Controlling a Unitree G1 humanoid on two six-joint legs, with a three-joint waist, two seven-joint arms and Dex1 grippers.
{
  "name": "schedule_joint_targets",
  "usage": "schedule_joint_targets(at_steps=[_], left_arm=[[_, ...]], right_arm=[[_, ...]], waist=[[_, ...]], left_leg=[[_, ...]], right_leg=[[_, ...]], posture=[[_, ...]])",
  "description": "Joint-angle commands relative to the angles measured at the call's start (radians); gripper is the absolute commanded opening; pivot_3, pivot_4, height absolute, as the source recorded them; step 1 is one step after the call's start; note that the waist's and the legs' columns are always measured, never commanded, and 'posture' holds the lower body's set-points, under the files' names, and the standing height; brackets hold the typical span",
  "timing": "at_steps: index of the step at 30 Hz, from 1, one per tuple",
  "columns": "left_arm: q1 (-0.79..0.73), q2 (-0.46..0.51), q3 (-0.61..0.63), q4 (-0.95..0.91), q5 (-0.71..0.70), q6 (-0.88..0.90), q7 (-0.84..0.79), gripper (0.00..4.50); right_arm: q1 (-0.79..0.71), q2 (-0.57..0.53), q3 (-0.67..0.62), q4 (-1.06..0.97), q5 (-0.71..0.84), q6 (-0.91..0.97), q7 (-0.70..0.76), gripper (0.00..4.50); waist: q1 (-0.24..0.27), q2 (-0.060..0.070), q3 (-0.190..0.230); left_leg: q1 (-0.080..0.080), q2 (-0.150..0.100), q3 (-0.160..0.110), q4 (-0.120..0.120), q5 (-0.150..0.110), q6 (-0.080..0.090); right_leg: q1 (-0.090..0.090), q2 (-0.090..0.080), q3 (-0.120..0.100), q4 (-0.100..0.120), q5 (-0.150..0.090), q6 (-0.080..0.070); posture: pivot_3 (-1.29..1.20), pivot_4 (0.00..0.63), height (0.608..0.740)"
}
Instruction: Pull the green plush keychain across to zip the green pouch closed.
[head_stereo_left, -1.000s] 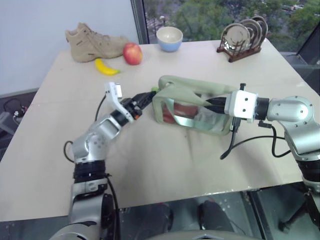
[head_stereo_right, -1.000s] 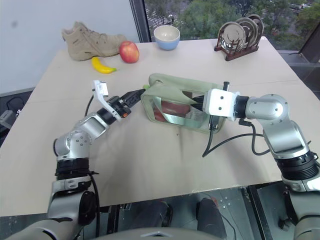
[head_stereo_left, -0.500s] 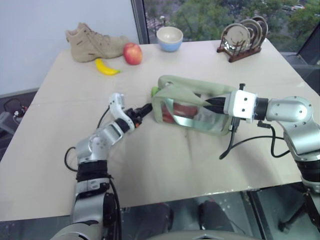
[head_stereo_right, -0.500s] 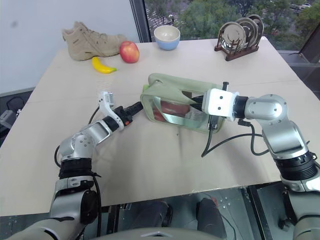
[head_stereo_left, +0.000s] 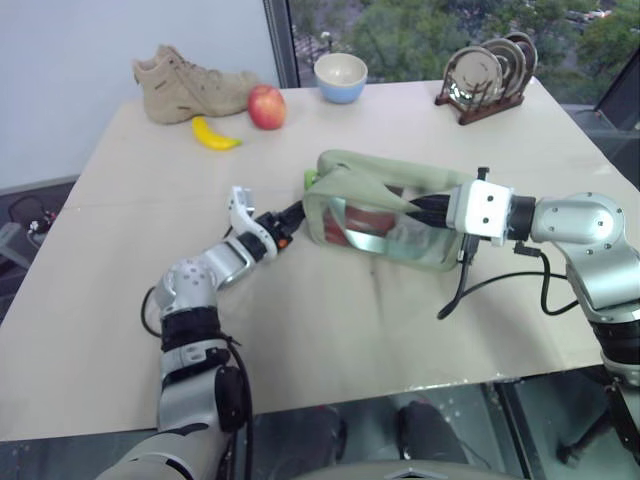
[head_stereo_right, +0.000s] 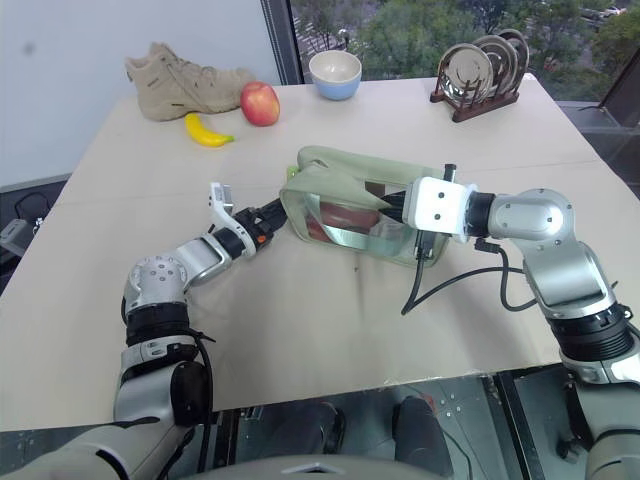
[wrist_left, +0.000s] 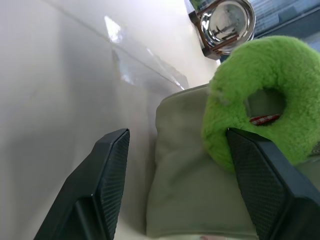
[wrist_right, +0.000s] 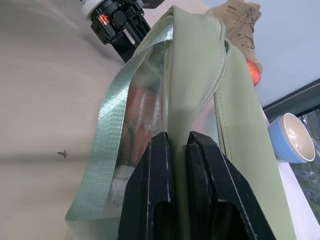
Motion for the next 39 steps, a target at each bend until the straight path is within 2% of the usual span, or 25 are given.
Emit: schedule_joint_targets(at_steps=[1, 6, 12, 13, 15, 24, 29, 36, 39], left_arm=[[-0.034, -0.016, 0.053, 0.012, -0.06, 0.029, 0.044, 3.23], [-0.041, -0.003, 0.086, 0.032, -0.088, 0.048, 0.06, 3.23], [-0.049, -0.006, 0.058, 0.012, -0.053, -0.018, 0.034, 3.23], [-0.052, 0.0, 0.045, 0.007, -0.036, -0.048, 0.017, 3.23], [-0.034, 0.041, -0.068, -0.036, 0.078, -0.176, -0.091, 3.23], [-0.043, 0.074, -0.245, -0.076, 0.25, -0.409, -0.272, 3.23], [-0.028, 0.117, -0.373, -0.066, 0.419, -0.604, -0.368, 3.23], [-0.047, 0.111, -0.368, -0.017, 0.463, -0.681, -0.389, 3.23], [-0.052, 0.105, -0.358, -0.005, 0.465, -0.684, -0.388, 1.9]], right_arm=[[-0.008, 0.003, 0.001, -0.042, 0.009, 0.006, -0.004, 0.0], [0.0, -0.003, -0.003, -0.048, 0.011, 0.01, 0.0, 0.0], [0.007, -0.007, -0.005, -0.05, 0.012, 0.011, 0.004, 0.0], [0.008, -0.008, -0.006, -0.051, 0.012, 0.011, 0.005, 0.0], [0.01, -0.01, -0.007, -0.052, 0.013, 0.012, 0.006, 0.0], [0.004, -0.01, -0.004, -0.043, 0.012, 0.006, 0.007, 0.0], [0.007, -0.011, -0.006, -0.048, 0.013, 0.009, 0.005, 0.0], [0.009, -0.009, -0.004, -0.053, 0.012, 0.015, -0.003, 0.0], [0.01, -0.007, -0.002, -0.053, 0.01, 0.016, -0.006, 0.0]], waist=[[0.0, 0.0, 0.0], [-0.001, 0.0, 0.0], [0.0, 0.0, 0.0], [-0.001, 0.0, 0.0], [0.0, 0.0, 0.0], [0.001, 0.0, 0.0], [0.002, 0.0, 0.0], [0.003, 0.0, 0.0], [0.003, 0.0, 0.0]], left_leg=[[0.0, 0.0, 0.0, 0.0, 0.0, 0.0], [0.0, 0.0, 0.0, 0.0, 0.0, 0.0], [0.0, 0.0, 0.0, 0.0, 0.0, 0.0], [0.0, 0.0, 0.0, 0.0, 0.0, 0.0], [0.0, 0.0, 0.0, 0.0, 0.0, 0.0], [0.0, 0.0, 0.0, 0.0, 0.0, 0.0], [0.0, 0.0, 0.0, 0.0, 0.0, 0.0], [0.0, 0.0, 0.0, 0.0, 0.0, 0.0], [-0.001, 0.0, 0.0, 0.0, 0.0, 0.0]], right_leg=[[0.0, 0.0, 0.0, 0.0, 0.0, 0.0], [0.0, 0.0, 0.0, 0.0, 0.0, 0.0], [0.0, 0.0, 0.0, 0.0, 0.0, 0.0], [0.0, 0.0, 0.0, 0.0, 0.0, 0.0], [0.0, 0.0, 0.0, 0.0, 0.0, 0.0], [0.0, 0.0, 0.0, 0.0, 0.0, 0.0], [0.0, 0.0, 0.0, -0.001, 0.0, 0.0], [0.0, 0.0, -0.001, -0.001, 0.0, 0.0], [0.0, 0.0, -0.001, -0.001, 0.0, 0.0]], posture=[[0.0, 0.15, 0.74], [0.0, 0.15, 0.74], [0.0, 0.15, 0.74], [0.0, 0.15, 0.74], [0.0, 0.15, 0.74], [0.0, 0.15, 0.74], [0.0, 0.15, 0.74], [0.0, 0.15, 0.74], [0.0, 0.15, 0.74]])
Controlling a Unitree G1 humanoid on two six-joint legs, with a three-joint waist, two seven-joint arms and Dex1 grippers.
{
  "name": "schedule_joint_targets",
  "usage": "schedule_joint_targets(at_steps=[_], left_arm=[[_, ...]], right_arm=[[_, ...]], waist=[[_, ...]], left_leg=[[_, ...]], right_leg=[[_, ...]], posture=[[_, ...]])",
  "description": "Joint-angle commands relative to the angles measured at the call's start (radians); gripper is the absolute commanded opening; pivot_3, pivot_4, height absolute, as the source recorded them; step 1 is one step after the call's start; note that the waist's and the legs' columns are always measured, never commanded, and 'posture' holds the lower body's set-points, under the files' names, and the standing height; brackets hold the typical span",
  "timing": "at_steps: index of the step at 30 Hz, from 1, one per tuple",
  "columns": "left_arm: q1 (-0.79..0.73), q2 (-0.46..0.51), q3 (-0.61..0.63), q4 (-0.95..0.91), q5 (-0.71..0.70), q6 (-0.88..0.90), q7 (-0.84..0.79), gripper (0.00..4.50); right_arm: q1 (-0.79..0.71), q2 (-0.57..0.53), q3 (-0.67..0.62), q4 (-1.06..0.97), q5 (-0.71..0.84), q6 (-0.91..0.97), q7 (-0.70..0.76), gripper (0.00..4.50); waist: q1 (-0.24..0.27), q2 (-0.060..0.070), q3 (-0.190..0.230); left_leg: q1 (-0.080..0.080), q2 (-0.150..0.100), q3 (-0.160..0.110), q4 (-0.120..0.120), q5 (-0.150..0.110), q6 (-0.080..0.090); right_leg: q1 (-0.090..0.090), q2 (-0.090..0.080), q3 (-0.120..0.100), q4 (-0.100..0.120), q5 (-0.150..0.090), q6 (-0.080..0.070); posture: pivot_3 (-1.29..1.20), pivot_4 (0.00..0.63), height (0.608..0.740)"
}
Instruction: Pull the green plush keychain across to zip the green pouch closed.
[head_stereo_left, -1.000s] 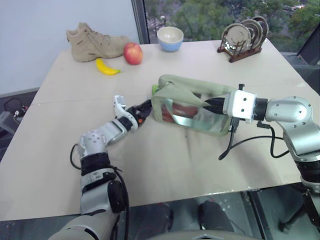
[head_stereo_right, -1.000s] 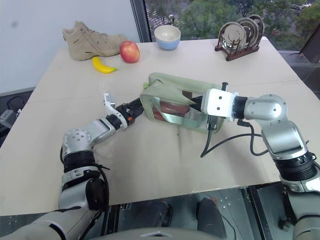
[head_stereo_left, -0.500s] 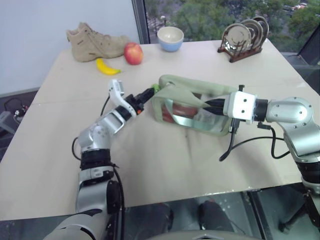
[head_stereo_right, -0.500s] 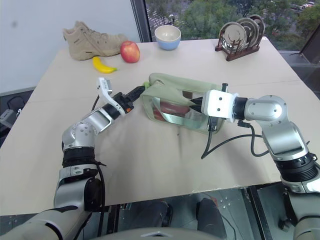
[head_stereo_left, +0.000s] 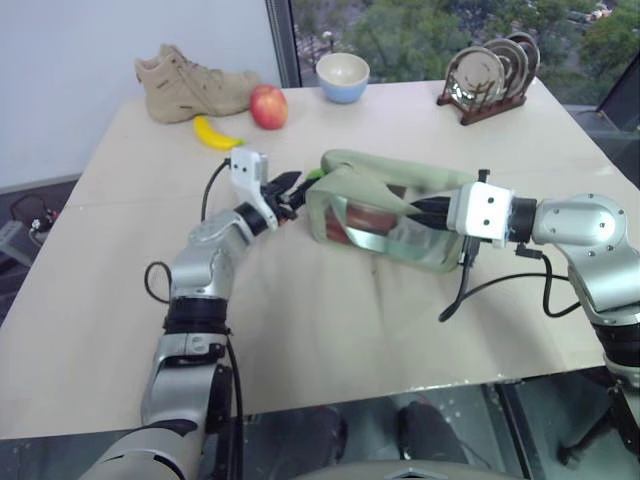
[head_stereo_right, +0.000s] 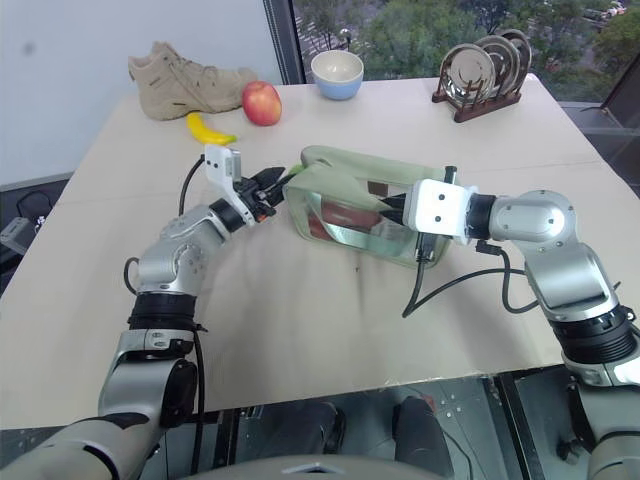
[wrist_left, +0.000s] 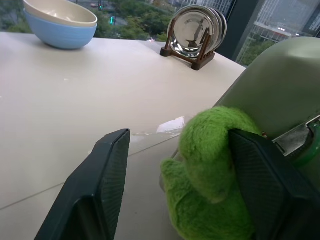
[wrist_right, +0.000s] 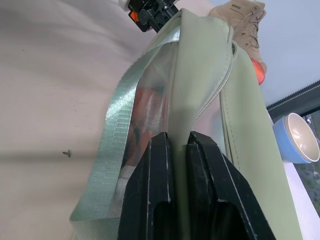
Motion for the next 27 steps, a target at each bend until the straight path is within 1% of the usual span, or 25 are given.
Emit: schedule_joint_targets(at_steps=[1, 3, 4, 6, 10, 13, 18, 22, 24, 26, 27], left_arm=[[-0.025, -0.006, 0.001, 0.001, 0.001, -0.02, -0.014, 1.45], [-0.027, -0.009, 0.009, 0.003, -0.001, -0.028, -0.017, 0.44], [-0.029, -0.009, 0.015, 0.002, -0.003, -0.035, -0.018, 0.02], [-0.036, -0.012, 0.035, -0.002, -0.007, -0.071, -0.014, 0.02], [-0.062, -0.006, 0.039, 0.003, 0.041, -0.225, -0.007, 0.02], [-0.104, 0.004, 0.01, -0.01, 0.123, -0.444, -0.021, 0.02], [-0.155, 0.017, -0.053, -0.006, 0.211, -0.693, -0.082, 0.02], [-0.177, 0.028, -0.114, 0.004, 0.249, -0.818, -0.154, 0.02], [-0.179, 0.033, -0.144, 0.016, 0.244, -0.837, -0.207, 0.02], [-0.182, 0.043, -0.174, 0.046, 0.273, -0.878, -0.234, 0.02], [-0.183, 0.045, -0.184, 0.056, 0.274, -0.894, -0.253, 0.29]], right_arm=[[0.002, 0.004, -0.002, -0.034, 0.006, -0.003, -0.009, 0.0], [0.003, 0.005, -0.001, -0.034, 0.005, -0.004, -0.011, 0.0], [0.003, 0.005, -0.001, -0.033, 0.005, -0.004, -0.011, 0.0], [0.002, 0.005, -0.001, -0.031, 0.005, -0.005, -0.011, 0.0], [-0.002, 0.007, 0.001, -0.024, 0.005, -0.007, -0.013, 0.0], [-0.001, 0.011, 0.003, -0.017, 0.003, -0.014, -0.016, 0.0], [-0.011, 0.022, 0.007, -0.002, -0.001, -0.021, -0.019, 0.0], [-0.018, 0.028, 0.009, 0.008, -0.005, -0.026, -0.022, 0.0], [-0.02, 0.031, 0.01, 0.011, -0.006, -0.027, -0.025, 0.0], [-0.019, 0.034, 0.012, 0.012, -0.009, -0.029, -0.028, 0.0], [-0.018, 0.035, 0.012, 0.012, -0.011, -0.03, -0.03, 0.0]], waist=[[0.0, 0.0, 0.0], [-0.001, 0.0, 0.0], [-0.001, 0.0, 0.0], [-0.001, 0.0, 0.0], [0.0, 0.0, 0.0], [-0.002, -0.001, 0.001], [-0.001, -0.001, 0.001], [-0.001, -0.001, 0.001], [-0.001, -0.001, 0.001], [-0.002, -0.001, 0.001], [-0.002, -0.001, 0.001]], left_leg=[[0.0, 0.0, 0.0, 0.0, 0.0, 0.0], [0.0, 0.0, 0.0, 0.0, 0.0, 0.0], [0.0, 0.0, 0.0, 0.0, 0.0, 0.0], [0.0, 0.0, 0.0, 0.0, 0.0, 0.0], [0.0, 0.0, 0.0, 0.0, 0.0, 0.0], [0.0, 0.0, 0.0, 0.0, 0.0, 0.0], [-0.001, 0.0, 0.0, 0.0, 0.0, 0.0], [-0.002, 0.0, 0.0, 0.0, 0.0, 0.0], [-0.002, 0.0, -0.001, 0.0, 0.0, 0.0], [-0.002, 0.0, -0.001, 0.0, 0.0, 0.0], [-0.002, 0.0, -0.001, 0.0, 0.0, 0.0]], right_leg=[[0.0, 0.0, 0.0, 0.0, 0.0, 0.0], [0.0, 0.0, 0.0, 0.0, 0.0, 0.0], [0.0, 0.0, 0.0, 0.0, 0.0, 0.0], [0.0, 0.0, 0.0, 0.0, 0.0, 0.0], [0.0, 0.0, 0.0, 0.0, 0.0, 0.0], [0.0, 0.0, 0.0, 0.0, 0.0, 0.0], [0.0, 0.0, 0.0, -0.001, 0.0, 0.0], [0.0, 0.0, -0.001, -0.001, 0.0, 0.0], [0.0, 0.0, -0.001, -0.001, 0.0, 0.0], [0.0, 0.0, -0.001, -0.001, 0.0, 0.0], [0.0, 0.0, -0.001, -0.001, 0.0, 0.0]], posture=[[0.0, 0.15, 0.74], [0.0, 0.15, 0.74], [0.0, 0.15, 0.74], [0.0, 0.15, 0.74], [0.0, 0.15, 0.74], [0.0, 0.15, 0.74], [0.0, 0.15, 0.74], [0.0, 0.15, 0.74], [0.0, 0.15, 0.74], [0.0, 0.15, 0.74], [0.0, 0.15, 0.74]])
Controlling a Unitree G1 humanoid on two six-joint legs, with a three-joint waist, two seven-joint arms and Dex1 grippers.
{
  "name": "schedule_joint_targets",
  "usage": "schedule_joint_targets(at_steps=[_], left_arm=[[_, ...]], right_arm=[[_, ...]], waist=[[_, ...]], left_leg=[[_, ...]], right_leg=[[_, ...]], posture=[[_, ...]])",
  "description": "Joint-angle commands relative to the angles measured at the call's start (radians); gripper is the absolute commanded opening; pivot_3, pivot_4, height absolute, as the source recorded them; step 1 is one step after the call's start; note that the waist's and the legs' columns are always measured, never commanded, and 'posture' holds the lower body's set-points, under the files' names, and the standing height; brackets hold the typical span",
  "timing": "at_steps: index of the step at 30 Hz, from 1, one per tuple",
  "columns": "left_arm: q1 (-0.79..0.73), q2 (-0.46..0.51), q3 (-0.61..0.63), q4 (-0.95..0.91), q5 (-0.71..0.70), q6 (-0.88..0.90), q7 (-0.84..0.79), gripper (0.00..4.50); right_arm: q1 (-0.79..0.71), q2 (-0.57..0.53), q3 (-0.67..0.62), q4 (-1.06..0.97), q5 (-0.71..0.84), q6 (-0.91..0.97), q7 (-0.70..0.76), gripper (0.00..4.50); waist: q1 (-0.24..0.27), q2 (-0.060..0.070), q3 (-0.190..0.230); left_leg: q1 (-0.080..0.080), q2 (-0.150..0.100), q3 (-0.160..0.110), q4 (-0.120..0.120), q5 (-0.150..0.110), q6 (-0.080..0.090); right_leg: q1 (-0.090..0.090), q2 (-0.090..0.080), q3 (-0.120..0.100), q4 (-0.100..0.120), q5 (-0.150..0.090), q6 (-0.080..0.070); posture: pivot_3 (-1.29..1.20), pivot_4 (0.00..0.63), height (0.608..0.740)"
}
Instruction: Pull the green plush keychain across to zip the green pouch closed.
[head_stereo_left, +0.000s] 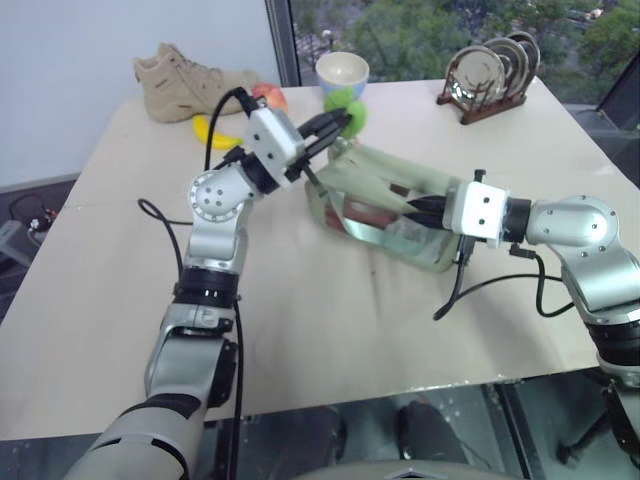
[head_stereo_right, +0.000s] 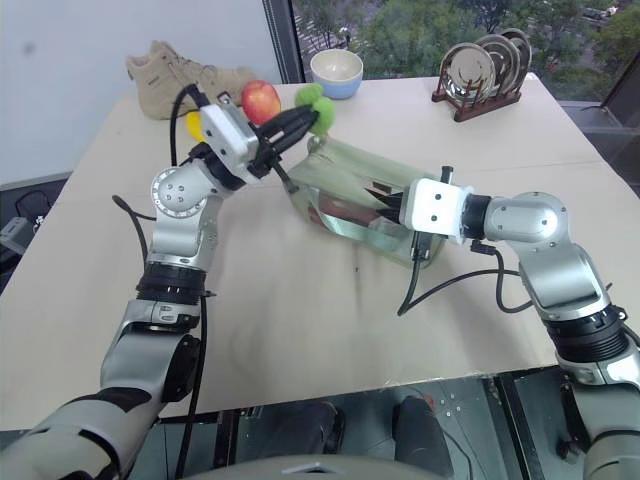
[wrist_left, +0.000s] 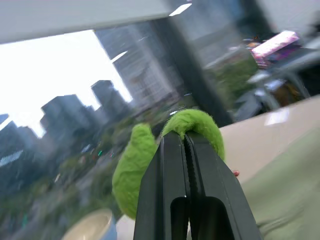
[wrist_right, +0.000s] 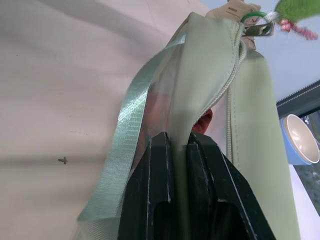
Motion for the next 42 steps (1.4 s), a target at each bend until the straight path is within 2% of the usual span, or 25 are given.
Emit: schedule_joint_targets(at_steps=[1, 2, 6, 11, 14, 16, 19, 23, 26, 39, 42], left_arm=[[-0.029, 0.022, -0.032, 0.027, 0.022, -0.08, -0.049, 0.58], [-0.031, 0.021, -0.035, 0.037, 0.017, -0.081, -0.058, 0.8], [-0.046, 0.024, -0.008, 0.071, -0.022, -0.021, -0.056, 2.66], [-0.057, 0.087, 0.114, 0.127, -0.214, 0.219, -0.139, 2.66], [-0.023, 0.144, 0.177, 0.092, -0.361, 0.444, -0.223, 2.66], [0.072, 0.198, 0.184, 0.052, -0.38, 0.511, -0.289, 2.66], [0.194, 0.205, 0.168, -0.039, -0.394, 0.575, -0.314, 2.66], [0.293, 0.189, 0.152, -0.111, -0.383, 0.599, -0.315, 2.66], [0.312, 0.182, 0.147, -0.115, -0.358, 0.574, -0.306, 2.66], [0.208, 0.077, 0.115, 0.02, -0.221, 0.429, -0.193, 2.66], [0.194, 0.065, 0.108, 0.04, -0.214, 0.412, -0.198, 1.84]], right_arm=[[-0.012, 0.007, 0.0, -0.011, -0.003, -0.011, -0.012, 0.0], [-0.01, 0.007, 0.0, -0.013, -0.004, -0.011, -0.013, 0.0], [-0.001, 0.005, -0.003, -0.018, -0.005, -0.014, -0.017, 0.0], [0.009, -0.003, -0.008, -0.017, -0.002, -0.021, -0.017, 0.0], [0.015, -0.013, -0.014, -0.012, 0.002, -0.029, -0.011, 0.0], [0.018, -0.02, -0.019, -0.004, 0.005, -0.037, -0.007, 0.0], [0.014, -0.025, -0.021, 0.005, 0.008, -0.044, -0.003, 0.0], [0.011, -0.034, -0.021, 0.01, 0.014, -0.05, 0.004, 0.0], [0.011, -0.039, -0.024, 0.011, 0.017, -0.052, 0.009, 0.0], [0.006, -0.045, -0.022, 0.001, 0.018, -0.044, 0.013, 0.0], [0.007, -0.044, -0.022, 0.001, 0.016, -0.044, 0.01, 0.0]], waist=[[-0.001, 0.0, 0.0], [0.0, 0.0, 0.0], [0.0, 0.0, 0.0], [-0.007, 0.0, 0.0], [-0.015, 0.0, 0.0], [-0.014, 0.0, 0.0], [-0.028, 0.001, 0.0], [-0.014, 0.0, 0.0], [-0.008, 0.0, 0.0], [0.0, 0.0, 0.0], [0.0, 0.0, 0.0]], left_leg=[[0.0, 0.0, 0.0, 0.0, 0.0, 0.0], [0.0, 0.0, 0.0, 0.0, 0.0, 0.0], [0.0, 0.0, -0.001, 0.0, 0.0, 0.0], [-0.001, 0.0, -0.002, 0.001, 0.0, 0.0], [-0.001, 0.0, -0.002, 0.0, 0.0, 0.0], [-0.001, -0.002, -0.005, 0.001, 0.0, 0.0], [0.0, -0.003, -0.005, 0.0, 0.0, 0.0], [-0.001, -0.003, -0.008, 0.002, 0.0, 0.0], [-0.001, -0.003, -0.008, 0.003, 0.0, 0.0], [-0.001, -0.003, -0.006, 0.003, 0.0, 0.0], [-0.001, -0.003, -0.006, 0.003, 0.0, 0.0]], right_leg=[[0.0, 0.0, 0.0, 0.0, 0.0, 0.0], [0.0, 0.0, 0.0, 0.0, 0.0, 0.0], [0.0, 0.0, -0.001, 0.0, 0.0, 0.0], [0.0, 0.0, -0.001, 0.001, 0.0, 0.0], [-0.001, 0.001, -0.002, 0.001, 0.0, 0.0], [0.0, 0.001, -0.005, 0.001, 0.0, 0.0], [0.0, 0.0, -0.005, 0.001, 0.0, 0.0], [0.0, 0.002, -0.009, 0.001, 0.0, 0.0], [0.0, 0.001, -0.008, 0.001, 0.0, 0.0], [0.001, -0.002, -0.007, 0.001, 0.0, 0.0], [0.001, -0.002, -0.007, 0.001, 0.0, 0.0]], posture=[[0.0, 0.15, 0.74], [0.0, 0.15, 0.74], [0.0, 0.15, 0.74], [0.0, 0.15, 0.74], [0.0, 0.15, 0.74], [0.0, 0.15, 0.74], [0.0, 0.15, 0.74], [0.0, 0.15, 0.74], [0.0, 0.15, 0.74], [0.0, 0.15, 0.74], [0.0, 0.15, 0.74]])
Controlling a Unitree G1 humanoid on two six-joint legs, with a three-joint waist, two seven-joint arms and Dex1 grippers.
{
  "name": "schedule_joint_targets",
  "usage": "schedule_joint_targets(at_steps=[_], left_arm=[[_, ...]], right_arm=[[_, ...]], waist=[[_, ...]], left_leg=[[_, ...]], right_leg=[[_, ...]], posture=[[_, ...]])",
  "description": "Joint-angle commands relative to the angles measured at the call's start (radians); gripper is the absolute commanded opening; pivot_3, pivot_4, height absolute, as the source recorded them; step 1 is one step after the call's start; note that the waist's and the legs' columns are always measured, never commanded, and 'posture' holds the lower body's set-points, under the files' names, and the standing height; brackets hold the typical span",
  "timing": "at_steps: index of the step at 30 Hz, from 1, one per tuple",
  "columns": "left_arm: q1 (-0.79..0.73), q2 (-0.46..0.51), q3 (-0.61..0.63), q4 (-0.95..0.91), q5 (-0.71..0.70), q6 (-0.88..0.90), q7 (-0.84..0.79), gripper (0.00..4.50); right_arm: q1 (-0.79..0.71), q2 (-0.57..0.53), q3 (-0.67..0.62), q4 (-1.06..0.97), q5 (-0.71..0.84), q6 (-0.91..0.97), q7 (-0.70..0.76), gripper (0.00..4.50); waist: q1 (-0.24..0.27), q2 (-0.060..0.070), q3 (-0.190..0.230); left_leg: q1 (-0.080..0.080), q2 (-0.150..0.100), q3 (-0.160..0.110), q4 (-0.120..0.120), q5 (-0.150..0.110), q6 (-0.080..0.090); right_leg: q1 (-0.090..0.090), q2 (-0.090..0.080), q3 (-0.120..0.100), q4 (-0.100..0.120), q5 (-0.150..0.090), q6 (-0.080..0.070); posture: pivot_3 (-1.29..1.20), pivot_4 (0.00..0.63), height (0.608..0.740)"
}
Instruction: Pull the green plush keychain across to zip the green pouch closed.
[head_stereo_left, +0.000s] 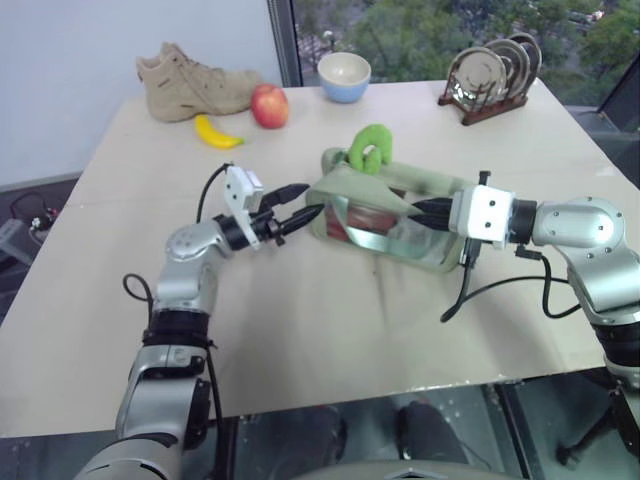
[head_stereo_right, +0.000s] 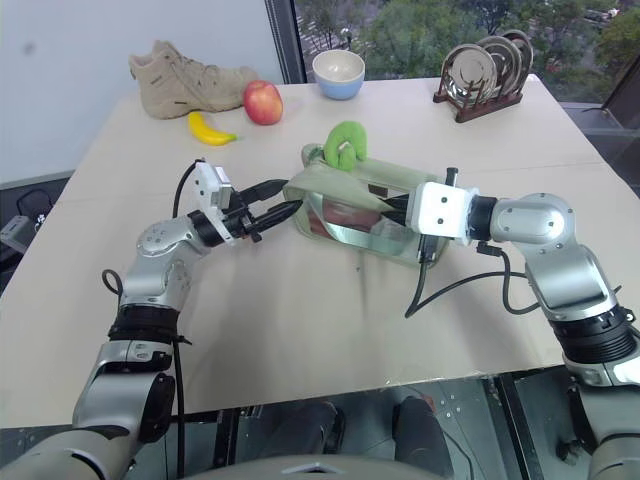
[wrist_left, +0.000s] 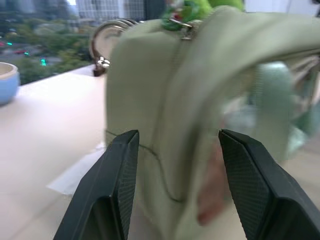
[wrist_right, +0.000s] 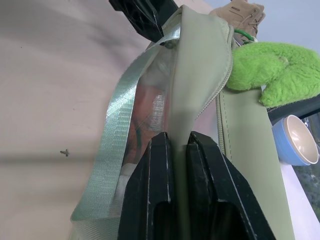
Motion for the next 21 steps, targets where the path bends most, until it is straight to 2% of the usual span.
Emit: schedule_joint_targets(at_steps=[1, 3, 4, 6, 8, 11, 13, 16, 19, 21], left_arm=[[-0.025, -0.007, 0.004, 0.004, 0.003, -0.035, -0.007, 1.46], [-0.021, -0.01, 0.004, -0.003, -0.003, -0.033, -0.014, 0.38], [-0.019, -0.011, 0.004, -0.007, -0.005, -0.032, -0.014, 0.03], [-0.011, -0.015, 0.007, -0.024, -0.008, -0.017, 0.004, 0.0], [0.004, -0.019, 0.01, -0.063, -0.01, 0.009, 0.033, 0.0], [0.03, -0.022, 0.013, -0.131, -0.022, 0.047, 0.067, 0.0], [0.048, -0.025, 0.009, -0.175, -0.022, 0.067, 0.091, 0.0], [0.066, -0.03, 0.002, -0.214, -0.014, 0.077, 0.115, 0.0], [0.076, -0.037, -0.007, -0.233, -0.01, 0.076, 0.125, 0.0], [0.077, -0.039, -0.011, -0.238, -0.006, 0.074, 0.128, 0.0]], right_arm=[[-0.007, -0.01, -0.015, -0.018, 0.004, 0.001, 0.001, 0.0], [-0.006, -0.009, -0.019, -0.023, 0.014, 0.034, -0.002, 0.0], [-0.006, -0.01, -0.022, -0.027, 0.029, 0.068, 0.003, 0.0], [-0.006, -0.012, -0.032, -0.04, 0.065, 0.128, 0.012, 0.91], [-0.015, 0.012, -0.065, -0.052, 0.058, 0.146, -0.058, 1.64], [-0.059, 0.058, -0.138, -0.131, 0.179, 0.365, -0.136, 3.19], [-0.133, 0.087, -0.18, -0.194, 0.283, 0.548, -0.187, 3.19], [-0.248, 0.106, -0.161, -0.221, 0.239, 0.742, -0.328, 3.19], [-0.421, 0.22, -0.17, -0.073, 0.269, 0.97, -0.443, 3.19], [-0.494, 0.282, -0.186, 0.027, 0.271, 1.035, -0.491, 3.19]], waist=[[0.0, 0.0, 0.0], [0.0, 0.0, 0.0], [0.0, 0.0, 0.0], [0.0, 0.0, 0.0], [0.0, 0.0, 0.0], [-0.001, 0.0, 0.0], [-0.003, 0.001, 0.0], [-0.002, 0.001, 0.0], [-0.001, 0.0, 0.0], [-0.004, 0.0, 0.0]], left_leg=[[0.0, 0.0, 0.0, 0.0, 0.0, 0.0], [0.0, 0.0, 0.0, 0.0, 0.0, 0.0], [0.0, 0.0, 0.0, 0.0, 0.0, 0.0], [0.0, 0.0, 0.0, 0.0, 0.0, 0.0], [0.0, 0.0, 0.0, 0.0, 0.0, 0.0], [-0.001, 0.0, 0.0, 0.0, 0.0, 0.0], [-0.001, 0.0, 0.0, 0.0, 0.0, 0.0], [-0.001, 0.0, 0.0, -0.001, 0.0, 0.0], [-0.001, 0.0, -0.001, -0.001, 0.0, 0.0], [-0.001, 0.0, 0.001, -0.001, 0.0, 0.0]], right_leg=[[0.0, 0.0, 0.0, 0.0, 0.0, 0.0], [0.0, 0.0, 0.0, 0.0, 0.0, 0.0], [0.0, 0.0, 0.0, 0.0, 0.0, 0.0], [0.0, 0.0, 0.0, 0.0, 0.0, 0.0], [0.0, 0.0, 0.0, 0.0, 0.0, 0.0], [-0.001, 0.0, 0.001, 0.001, 0.0, 0.0], [-0.001, 0.0, 0.001, 0.001, 0.0, 0.0], [-0.001, 0.0, 0.001, 0.001, 0.0, 0.0], [-0.001, 0.0, 0.001, 0.0, 0.0, 0.0], [-0.001, -0.001, 0.002, 0.001, 0.0, 0.0]], posture=[[0.0, 0.15, 0.74], [0.0, 0.15, 0.74], [0.0, 0.15, 0.74], [0.0, 0.15, 0.74], [0.0, 0.15, 0.74], [0.0, 0.15, 0.74], [0.0, 0.15, 0.74], [0.0, 0.15, 0.74], [0.0, 0.15, 0.74], [0.0, 0.15, 0.74]])
